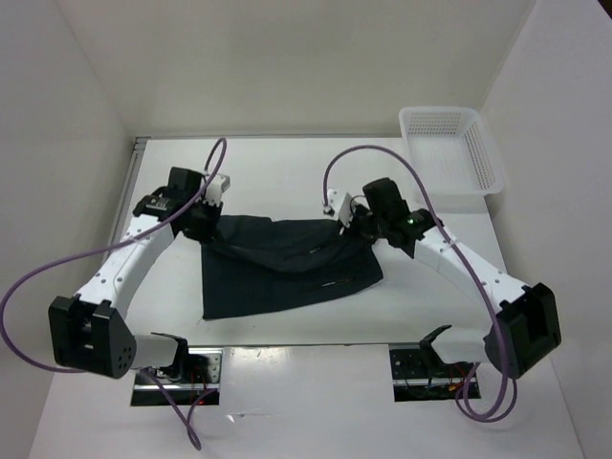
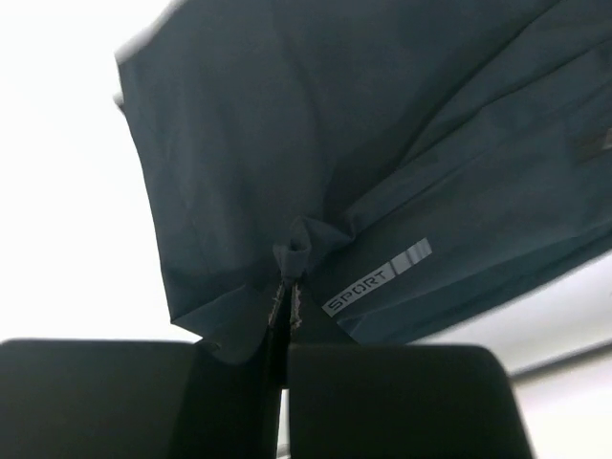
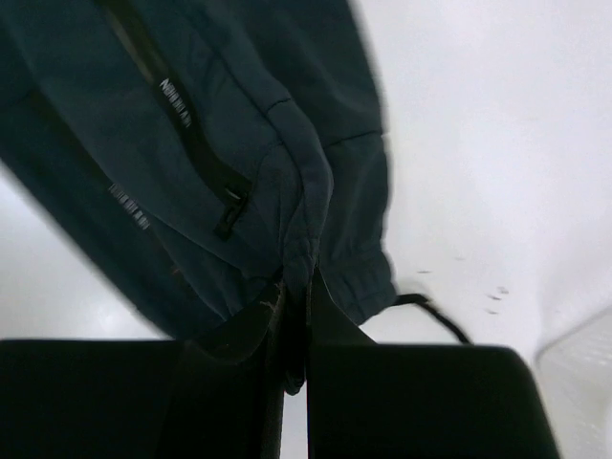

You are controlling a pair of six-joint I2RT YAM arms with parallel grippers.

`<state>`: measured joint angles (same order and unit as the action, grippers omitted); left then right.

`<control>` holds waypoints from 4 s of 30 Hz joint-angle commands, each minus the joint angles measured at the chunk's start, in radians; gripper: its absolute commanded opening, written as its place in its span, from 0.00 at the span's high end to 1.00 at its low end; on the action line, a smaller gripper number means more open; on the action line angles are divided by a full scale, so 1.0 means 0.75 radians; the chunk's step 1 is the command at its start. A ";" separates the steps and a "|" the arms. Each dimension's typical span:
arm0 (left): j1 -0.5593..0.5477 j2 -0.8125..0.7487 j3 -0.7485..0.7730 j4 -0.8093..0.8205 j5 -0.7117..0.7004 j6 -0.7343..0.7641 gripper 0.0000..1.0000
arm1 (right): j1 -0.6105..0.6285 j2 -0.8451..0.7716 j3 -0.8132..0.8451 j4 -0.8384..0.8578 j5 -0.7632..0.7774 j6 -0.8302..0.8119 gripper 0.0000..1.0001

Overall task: Fold and stack the shorts
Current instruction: Fold the shorts

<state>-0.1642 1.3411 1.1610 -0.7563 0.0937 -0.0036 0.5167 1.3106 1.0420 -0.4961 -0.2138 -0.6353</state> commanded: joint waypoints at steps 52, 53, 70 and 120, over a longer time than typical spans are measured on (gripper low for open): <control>-0.053 0.335 -0.249 -0.270 -0.176 0.005 0.34 | 0.354 0.036 -0.297 -0.200 0.056 -0.257 0.43; -0.053 0.351 -0.249 -0.282 -0.176 0.005 0.43 | 0.354 0.036 -0.297 -0.200 0.056 -0.257 0.46; -0.029 0.435 -0.239 -0.419 -0.059 0.005 1.00 | 0.303 0.100 -0.234 -0.161 0.124 -0.284 0.96; -0.366 -0.021 -0.198 -0.384 -0.331 0.005 1.00 | 0.225 -0.133 -0.342 0.089 0.220 -0.636 0.99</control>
<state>-0.4084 1.3140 1.0378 -0.9833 -0.1841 -0.0036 0.6167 1.2472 0.8501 -0.3126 0.0059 -1.0203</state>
